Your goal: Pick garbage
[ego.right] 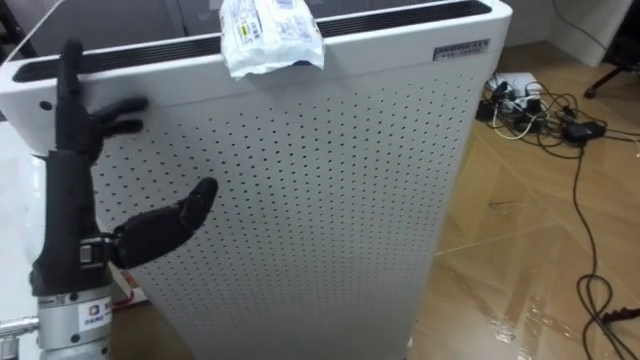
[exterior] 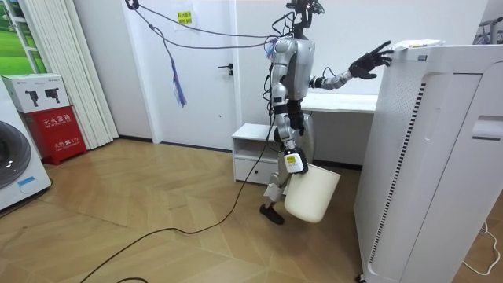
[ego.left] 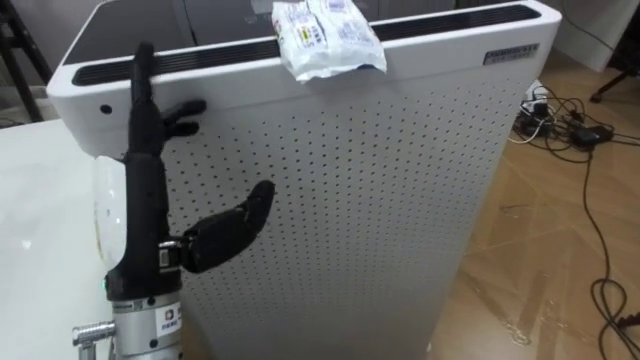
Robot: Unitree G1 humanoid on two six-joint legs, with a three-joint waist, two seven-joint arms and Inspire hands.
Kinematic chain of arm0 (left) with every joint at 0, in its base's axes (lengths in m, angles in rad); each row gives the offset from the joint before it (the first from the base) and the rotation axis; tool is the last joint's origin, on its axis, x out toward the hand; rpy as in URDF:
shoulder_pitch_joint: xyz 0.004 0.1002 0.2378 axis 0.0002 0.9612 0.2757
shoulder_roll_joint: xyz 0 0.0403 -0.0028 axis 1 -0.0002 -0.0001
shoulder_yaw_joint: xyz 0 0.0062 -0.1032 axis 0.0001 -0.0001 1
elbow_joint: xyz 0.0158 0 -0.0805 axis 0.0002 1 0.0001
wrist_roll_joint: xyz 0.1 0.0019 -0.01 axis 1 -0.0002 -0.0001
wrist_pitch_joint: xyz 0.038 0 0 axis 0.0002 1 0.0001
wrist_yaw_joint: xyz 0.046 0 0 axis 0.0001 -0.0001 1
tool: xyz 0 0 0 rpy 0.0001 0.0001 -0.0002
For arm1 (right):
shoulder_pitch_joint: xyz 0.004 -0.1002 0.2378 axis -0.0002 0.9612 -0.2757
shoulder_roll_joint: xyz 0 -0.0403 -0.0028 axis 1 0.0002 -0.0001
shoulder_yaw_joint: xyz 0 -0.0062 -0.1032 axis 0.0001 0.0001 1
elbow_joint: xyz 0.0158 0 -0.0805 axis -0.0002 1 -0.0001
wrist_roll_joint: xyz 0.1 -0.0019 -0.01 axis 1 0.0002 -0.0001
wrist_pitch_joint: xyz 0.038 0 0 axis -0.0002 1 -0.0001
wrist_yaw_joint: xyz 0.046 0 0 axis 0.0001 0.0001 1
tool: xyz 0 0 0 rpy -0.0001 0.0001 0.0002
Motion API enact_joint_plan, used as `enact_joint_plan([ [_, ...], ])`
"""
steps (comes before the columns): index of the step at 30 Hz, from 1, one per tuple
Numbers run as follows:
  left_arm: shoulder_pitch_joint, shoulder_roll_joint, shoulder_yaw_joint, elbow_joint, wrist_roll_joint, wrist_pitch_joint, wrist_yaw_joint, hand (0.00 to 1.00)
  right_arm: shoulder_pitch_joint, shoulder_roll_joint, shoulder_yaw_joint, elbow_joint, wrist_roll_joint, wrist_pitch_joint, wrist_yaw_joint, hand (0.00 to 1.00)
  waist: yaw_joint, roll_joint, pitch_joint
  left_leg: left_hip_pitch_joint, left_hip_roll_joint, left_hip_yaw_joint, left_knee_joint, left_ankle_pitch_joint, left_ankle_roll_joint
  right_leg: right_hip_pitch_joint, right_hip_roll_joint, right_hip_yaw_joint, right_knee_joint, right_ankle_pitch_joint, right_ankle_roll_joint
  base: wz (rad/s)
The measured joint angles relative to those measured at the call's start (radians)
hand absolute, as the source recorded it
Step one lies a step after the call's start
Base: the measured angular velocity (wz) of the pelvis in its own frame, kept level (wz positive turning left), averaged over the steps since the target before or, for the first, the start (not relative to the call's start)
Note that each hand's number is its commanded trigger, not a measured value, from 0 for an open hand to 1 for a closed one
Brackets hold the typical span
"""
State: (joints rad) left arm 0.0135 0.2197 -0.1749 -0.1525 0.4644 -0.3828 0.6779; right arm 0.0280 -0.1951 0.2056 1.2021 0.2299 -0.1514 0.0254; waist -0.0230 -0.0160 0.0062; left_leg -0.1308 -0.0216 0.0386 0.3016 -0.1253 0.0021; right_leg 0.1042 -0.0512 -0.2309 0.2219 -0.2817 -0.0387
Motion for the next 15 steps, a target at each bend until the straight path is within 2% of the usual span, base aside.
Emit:
enact_joint_plan([
  [3,-0.012,0.0,0.011,-0.007,0.001,-0.01,0.01,0.0,0.006,0.0,-0.002,0.003,0.0,0.0,0.001,1.0,-0.001,0.006,-0.0004,0.005,0.001,-0.002,0.0,0.0,0.0,0.003,0.001,0.003,-0.001,0.0,0.0,0.0],
  [9,-0.02,-0.001,0.033,-0.016,0.01,-0.013,0.017,0.0,0.012,0.001,-0.014,0.007,0.006,0.0,0.0,1.0,-0.003,0.018,0.0075,0.015,0.001,0.0,0.0,0.0,0.0,0.016,0.003,0.008,-0.013,0.002,0.005,0.0],
  [15,-0.02,-0.002,0.033,-0.033,0.01,-0.013,0.017,0.0,0.013,0.001,-0.016,0.009,0.006,0.0,0.001,1.0,-0.009,0.025,0.0082,0.015,-0.005,0.002,-0.004,0.0,0.0,0.017,-0.001,0.01,-0.02,0.005,0.008,0.0],
])
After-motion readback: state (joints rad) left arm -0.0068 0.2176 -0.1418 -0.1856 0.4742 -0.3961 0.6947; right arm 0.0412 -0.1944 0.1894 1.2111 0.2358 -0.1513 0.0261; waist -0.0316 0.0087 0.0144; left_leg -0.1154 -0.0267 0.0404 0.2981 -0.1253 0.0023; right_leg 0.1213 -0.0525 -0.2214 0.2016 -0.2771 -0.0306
